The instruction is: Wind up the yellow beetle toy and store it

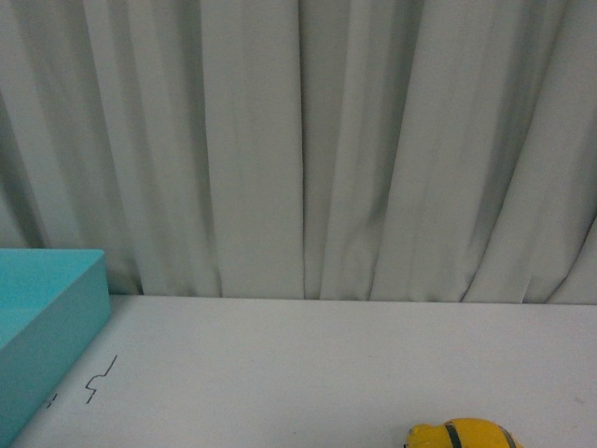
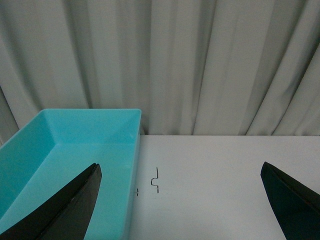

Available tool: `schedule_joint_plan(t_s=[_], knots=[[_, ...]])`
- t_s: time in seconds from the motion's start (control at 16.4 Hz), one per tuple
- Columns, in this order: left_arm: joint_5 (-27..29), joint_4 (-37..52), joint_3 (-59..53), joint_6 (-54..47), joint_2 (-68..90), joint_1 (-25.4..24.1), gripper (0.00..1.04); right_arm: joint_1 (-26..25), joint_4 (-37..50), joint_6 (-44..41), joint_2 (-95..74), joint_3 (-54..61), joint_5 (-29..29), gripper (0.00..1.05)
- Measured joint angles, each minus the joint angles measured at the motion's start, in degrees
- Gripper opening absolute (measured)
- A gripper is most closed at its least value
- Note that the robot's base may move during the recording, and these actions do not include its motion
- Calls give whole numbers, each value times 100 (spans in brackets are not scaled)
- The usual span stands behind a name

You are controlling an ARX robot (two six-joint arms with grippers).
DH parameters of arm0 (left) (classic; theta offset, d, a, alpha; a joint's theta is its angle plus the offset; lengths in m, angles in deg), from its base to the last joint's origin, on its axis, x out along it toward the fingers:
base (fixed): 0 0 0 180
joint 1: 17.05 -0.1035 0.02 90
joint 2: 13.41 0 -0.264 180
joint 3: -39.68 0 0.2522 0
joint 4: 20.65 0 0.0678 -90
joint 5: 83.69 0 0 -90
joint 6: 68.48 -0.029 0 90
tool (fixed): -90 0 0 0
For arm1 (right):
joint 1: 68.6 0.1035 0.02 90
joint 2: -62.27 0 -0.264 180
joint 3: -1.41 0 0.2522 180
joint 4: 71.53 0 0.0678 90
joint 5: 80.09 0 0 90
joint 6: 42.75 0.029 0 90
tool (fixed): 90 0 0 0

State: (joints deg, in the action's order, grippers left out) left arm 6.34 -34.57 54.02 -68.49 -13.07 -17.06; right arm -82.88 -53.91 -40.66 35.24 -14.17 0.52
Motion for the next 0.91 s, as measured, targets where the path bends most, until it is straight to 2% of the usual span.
schedule_joint_plan(t_s=[0.12, 0.18, 0.3, 0.43, 0.55, 0.79, 0.91], knots=[[-2, 0, 0, 0, 0, 0, 98, -632, 1917, 140, -2227, -586, -1119, 98], [7, 0, 0, 0, 0, 0, 98, -802, 2441, 153, -3003, -955, -1515, 98], [0, -2, 0, 0, 0, 0, 98, -826, 2184, 68, -4000, -1530, -2243, 98], [0, -2, 0, 0, 0, 0, 98, -466, 1320, -507, -4459, -2391, -3027, 98], [0, -2, 0, 0, 0, 0, 98, -31, 83, -1611, -5080, -3405, -3373, 98], [0, -2, 0, 0, 0, 0, 98, 616, -3005, -4680, -6714, -5480, -3333, 98], [0, -2, 0, 0, 0, 0, 98, 925, -4048, -5963, -7182, -6107, -3069, 98]])
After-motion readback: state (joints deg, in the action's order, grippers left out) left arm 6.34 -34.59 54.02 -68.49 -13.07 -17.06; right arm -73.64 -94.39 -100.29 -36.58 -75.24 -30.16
